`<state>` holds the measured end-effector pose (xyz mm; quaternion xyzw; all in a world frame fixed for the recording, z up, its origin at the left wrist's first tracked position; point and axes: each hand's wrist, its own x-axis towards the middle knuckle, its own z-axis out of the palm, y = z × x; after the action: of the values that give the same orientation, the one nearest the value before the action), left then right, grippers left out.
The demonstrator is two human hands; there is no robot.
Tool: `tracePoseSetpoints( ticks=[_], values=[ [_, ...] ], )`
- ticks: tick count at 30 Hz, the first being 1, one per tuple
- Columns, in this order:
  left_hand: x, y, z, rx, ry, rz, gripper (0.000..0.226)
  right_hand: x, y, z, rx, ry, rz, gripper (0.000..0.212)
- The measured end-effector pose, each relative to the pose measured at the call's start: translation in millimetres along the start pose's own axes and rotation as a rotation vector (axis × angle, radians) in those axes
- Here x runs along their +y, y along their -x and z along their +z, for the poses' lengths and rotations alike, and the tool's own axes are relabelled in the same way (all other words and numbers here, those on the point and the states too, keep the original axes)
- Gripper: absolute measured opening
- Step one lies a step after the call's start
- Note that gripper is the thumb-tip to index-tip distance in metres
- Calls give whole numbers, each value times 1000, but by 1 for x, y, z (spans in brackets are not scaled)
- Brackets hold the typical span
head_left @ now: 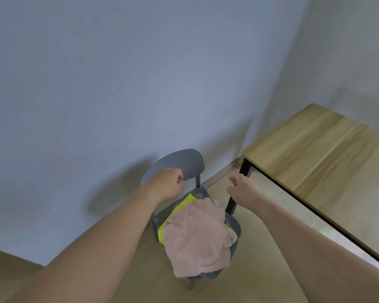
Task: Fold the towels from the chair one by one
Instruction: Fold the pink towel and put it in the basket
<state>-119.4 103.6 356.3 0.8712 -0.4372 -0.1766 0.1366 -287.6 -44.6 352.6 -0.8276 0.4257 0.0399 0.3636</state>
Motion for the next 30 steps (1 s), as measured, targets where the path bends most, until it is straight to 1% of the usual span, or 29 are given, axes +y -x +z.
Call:
tracePoseSetpoints(
  ticks=[6, 10, 13, 17, 19, 20, 22, 23, 24, 25, 27, 30],
  values=[
    [-83, -96, 157, -82, 115, -24, 20, 67, -131, 123, 7, -24, 153, 49],
    [-131, -143, 249, -118, 94, -55, 23, 119, -204, 190, 19, 2, 186, 54],
    [-152, -168, 296, -96, 28, -31, 31, 158, -245, 229, 57, 17, 219, 56],
    [-167, -182, 341, -85, -99, -23, 49, 200, -279, 269, 47, 10, 292, 57],
    [-175, -181, 358, -107, -163, -16, 51, 216, -288, 282, 44, -33, 304, 58],
    [-179, -179, 366, -109, -203, 2, 47, 222, -292, 287, 71, -86, 302, 57],
    [-186, -175, 380, -78, -266, 47, 38, 231, -301, 293, 143, -149, 287, 52],
    [-188, -173, 386, -50, -289, 64, 38, 233, -304, 297, 167, -131, 289, 49],
    [-190, -171, 391, -14, -306, 79, 39, 236, -308, 300, 171, -58, 287, 46],
    [-192, -170, 395, 29, -318, 96, 37, 238, -310, 302, 158, 67, 285, 45],
    [-196, -171, 403, 129, -321, 126, 28, 242, -315, 306, 162, 248, 269, 47],
    [-203, -168, 409, 265, -259, 131, 26, 247, -314, 307, 130, 324, 253, 46]
  ],
)
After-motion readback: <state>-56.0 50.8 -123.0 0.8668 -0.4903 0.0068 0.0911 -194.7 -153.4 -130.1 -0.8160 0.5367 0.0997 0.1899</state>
